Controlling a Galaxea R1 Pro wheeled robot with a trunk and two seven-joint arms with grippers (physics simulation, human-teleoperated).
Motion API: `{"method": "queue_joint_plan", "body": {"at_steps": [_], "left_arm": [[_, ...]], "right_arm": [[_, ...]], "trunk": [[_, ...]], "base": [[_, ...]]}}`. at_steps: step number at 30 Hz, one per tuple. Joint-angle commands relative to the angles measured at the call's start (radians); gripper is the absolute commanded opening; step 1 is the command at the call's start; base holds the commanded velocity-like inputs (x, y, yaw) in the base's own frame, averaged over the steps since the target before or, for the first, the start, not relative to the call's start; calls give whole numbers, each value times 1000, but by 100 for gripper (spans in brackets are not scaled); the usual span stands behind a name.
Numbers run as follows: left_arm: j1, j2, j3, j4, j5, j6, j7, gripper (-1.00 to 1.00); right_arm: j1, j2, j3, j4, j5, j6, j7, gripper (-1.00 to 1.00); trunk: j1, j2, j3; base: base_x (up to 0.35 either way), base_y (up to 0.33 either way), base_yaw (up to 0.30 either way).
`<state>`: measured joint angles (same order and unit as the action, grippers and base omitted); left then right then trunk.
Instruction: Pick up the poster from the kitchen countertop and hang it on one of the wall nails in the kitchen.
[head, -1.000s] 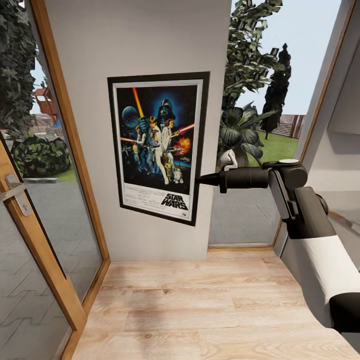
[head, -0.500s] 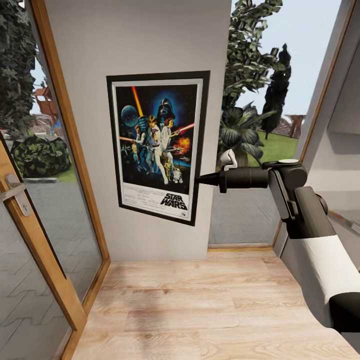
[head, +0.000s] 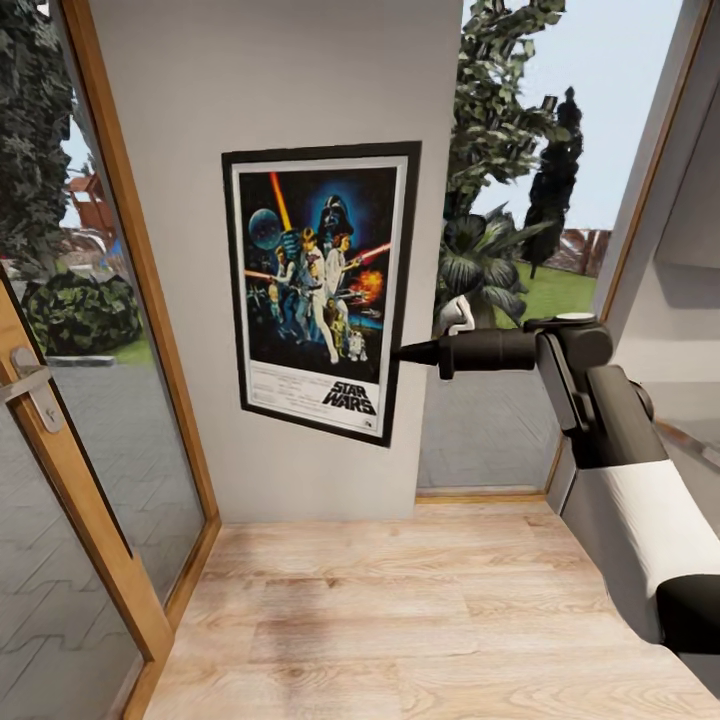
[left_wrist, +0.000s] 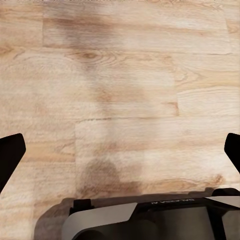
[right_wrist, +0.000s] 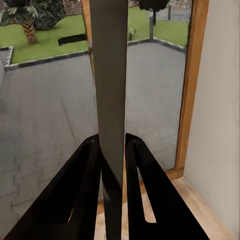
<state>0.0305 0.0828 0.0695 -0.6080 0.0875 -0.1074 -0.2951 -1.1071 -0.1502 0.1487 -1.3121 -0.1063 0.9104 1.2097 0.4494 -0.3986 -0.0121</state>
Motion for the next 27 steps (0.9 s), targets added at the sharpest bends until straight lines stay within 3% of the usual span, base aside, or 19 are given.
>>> {"method": "queue_joint_plan", "body": {"at_steps": [1,7,18,27], "left_arm": [[0,0,2,-1,9,2,-7,100],[0,0,3,-1,9,2,-7,100],[0,0,3,-1,9,3,-6,100],[0,0,3,-1,9,3,-6,100]], "right_arm": [[-16,-1,2,18,-10,11,0,-100],[-68,0,2,69,-12,11,0,-100],[-93,3,5,78,-13,12,3,-100],[-94,4,8,77,-15,12,75,-100]], "trunk": [[1,-1,-1],[1,-1,-1],[1,-1,-1],[1,-1,-1]], "base": [[0,0,0],[0,0,0],[0,0,0],[0,0,0]]}}
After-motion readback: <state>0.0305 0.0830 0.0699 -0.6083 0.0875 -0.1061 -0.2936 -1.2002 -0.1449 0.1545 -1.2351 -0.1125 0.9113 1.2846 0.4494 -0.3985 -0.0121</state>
